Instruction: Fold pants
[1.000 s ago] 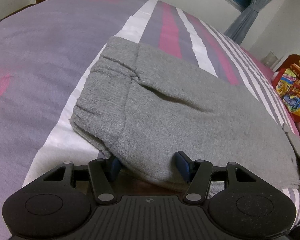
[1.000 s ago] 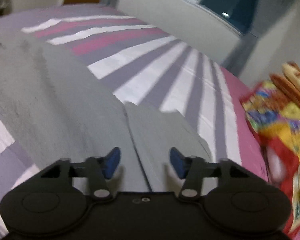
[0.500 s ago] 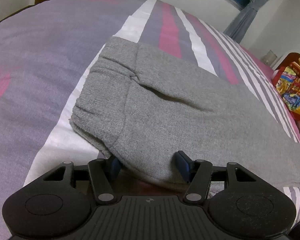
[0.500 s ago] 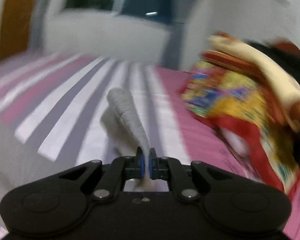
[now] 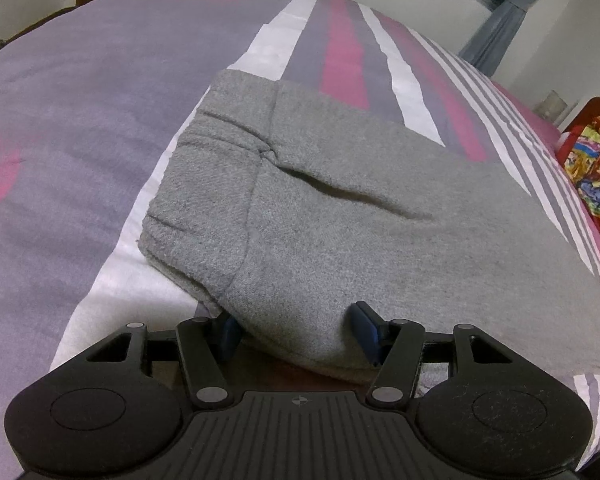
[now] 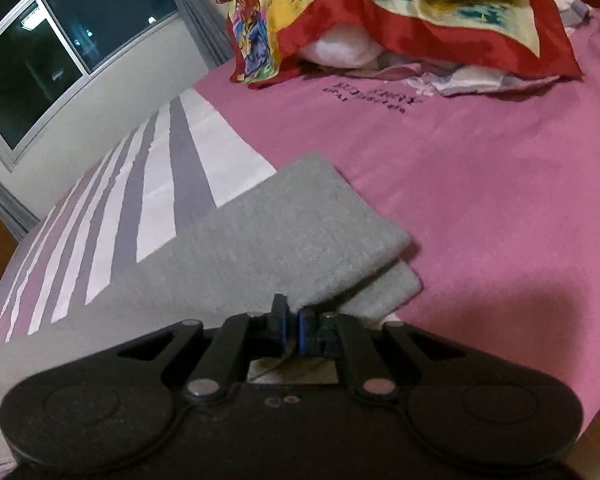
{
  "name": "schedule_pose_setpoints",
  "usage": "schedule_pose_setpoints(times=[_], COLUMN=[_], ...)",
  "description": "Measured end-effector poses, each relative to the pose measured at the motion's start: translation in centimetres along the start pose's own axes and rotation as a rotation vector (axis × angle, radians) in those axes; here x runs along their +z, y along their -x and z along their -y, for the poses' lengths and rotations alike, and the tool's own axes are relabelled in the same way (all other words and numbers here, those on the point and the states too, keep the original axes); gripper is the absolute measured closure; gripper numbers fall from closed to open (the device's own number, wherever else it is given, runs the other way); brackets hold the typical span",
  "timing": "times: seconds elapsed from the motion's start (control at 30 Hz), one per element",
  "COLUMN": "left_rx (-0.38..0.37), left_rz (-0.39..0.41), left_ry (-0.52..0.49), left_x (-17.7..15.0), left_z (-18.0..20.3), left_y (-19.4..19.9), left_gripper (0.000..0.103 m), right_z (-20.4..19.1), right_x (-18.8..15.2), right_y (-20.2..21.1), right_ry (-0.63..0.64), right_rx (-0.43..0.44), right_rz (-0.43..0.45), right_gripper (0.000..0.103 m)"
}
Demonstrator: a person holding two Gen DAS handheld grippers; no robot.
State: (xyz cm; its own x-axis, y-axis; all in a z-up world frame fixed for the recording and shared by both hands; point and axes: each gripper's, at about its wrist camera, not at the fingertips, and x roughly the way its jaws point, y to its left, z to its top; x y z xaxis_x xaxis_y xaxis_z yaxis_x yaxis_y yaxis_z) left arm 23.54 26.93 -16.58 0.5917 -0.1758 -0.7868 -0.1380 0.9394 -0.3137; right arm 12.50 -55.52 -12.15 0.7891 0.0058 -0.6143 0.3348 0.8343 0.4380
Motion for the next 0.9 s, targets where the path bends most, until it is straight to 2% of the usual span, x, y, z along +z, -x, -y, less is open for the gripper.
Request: schedule_pose_setpoints(times=[0.13, 0.2, 0.23, 0.27, 0.33, 0.4, 0.5, 0.63, 0.7, 0.77, 0.8, 0.87, 0.9], left_rx=[0.001, 0.002, 0.003, 0.005, 0.005, -0.006, -0.065, -0.125, -0.17, -0.177, -0.163, -0.159, -0.169], left_rz=[0.008, 0.008, 0.009, 0.011, 0.026, 0.061, 0.159, 0.272, 0.294, 0.264, 0.253, 0.261, 0.267], left_ry=[0.006, 0.007, 0.007, 0.006, 0.011, 0.028, 0.12, 0.294, 0.368, 0.409, 0.402, 0.392, 0.399], left_x=[-0.3, -0.4, -0.4, -0.4, -0.5, -0.6, -1.4, -2.1, -2.1, -1.9, -1.9, -1.8, -1.9], left_z=[0.1, 0.1, 0.2, 0.2, 0.2, 0.0, -1.3, -4.1, -5.2, -5.9, -5.9, -5.9, -6.0], left_y=[0.0, 0.0, 0.1, 0.2, 0.6, 1.4, 3.1, 4.4, 4.6, 4.0, 3.8, 3.6, 3.6], left_gripper=[0.045, 0.045, 0.045, 0.045, 0.045, 0.045, 0.045, 0.045, 0.045, 0.045, 0.047, 0.082, 0.082], right_z=[-0.5, 0.3, 0.9, 1.3, 1.5, 1.4, 1.1, 0.2, -0.3, -1.0, -1.3, -2.1, -2.3], right_x=[0.3, 0.3, 0.0, 0.0, 0.0, -0.2, -0.8, -1.2, -1.3, -1.3, -1.4, -1.5, -1.6], right_y=[1.3, -1.2, -1.9, -1.8, -0.6, 0.2, 1.5, 1.9, 1.7, 1.4, 1.3, 1.2, 1.1], right_ry=[0.036, 0.044, 0.028, 0.003, -0.037, -0.036, -0.026, 0.012, 0.01, 0.021, 0.027, 0.046, 0.053], right_rx=[0.03, -0.017, -0.01, 0.002, 0.007, 0.016, 0.064, 0.058, 0.059, 0.051, 0.046, 0.04, 0.041], right_rz=[0.034, -0.044, -0.07, -0.058, -0.017, 0.008, 0.027, 0.02, 0.011, 0.004, 0.002, 0.002, 0.002], right_gripper=[0.098, 0.098, 0.098, 0.098, 0.082, 0.075, 0.072, 0.065, 0.063, 0.059, 0.057, 0.053, 0.05])
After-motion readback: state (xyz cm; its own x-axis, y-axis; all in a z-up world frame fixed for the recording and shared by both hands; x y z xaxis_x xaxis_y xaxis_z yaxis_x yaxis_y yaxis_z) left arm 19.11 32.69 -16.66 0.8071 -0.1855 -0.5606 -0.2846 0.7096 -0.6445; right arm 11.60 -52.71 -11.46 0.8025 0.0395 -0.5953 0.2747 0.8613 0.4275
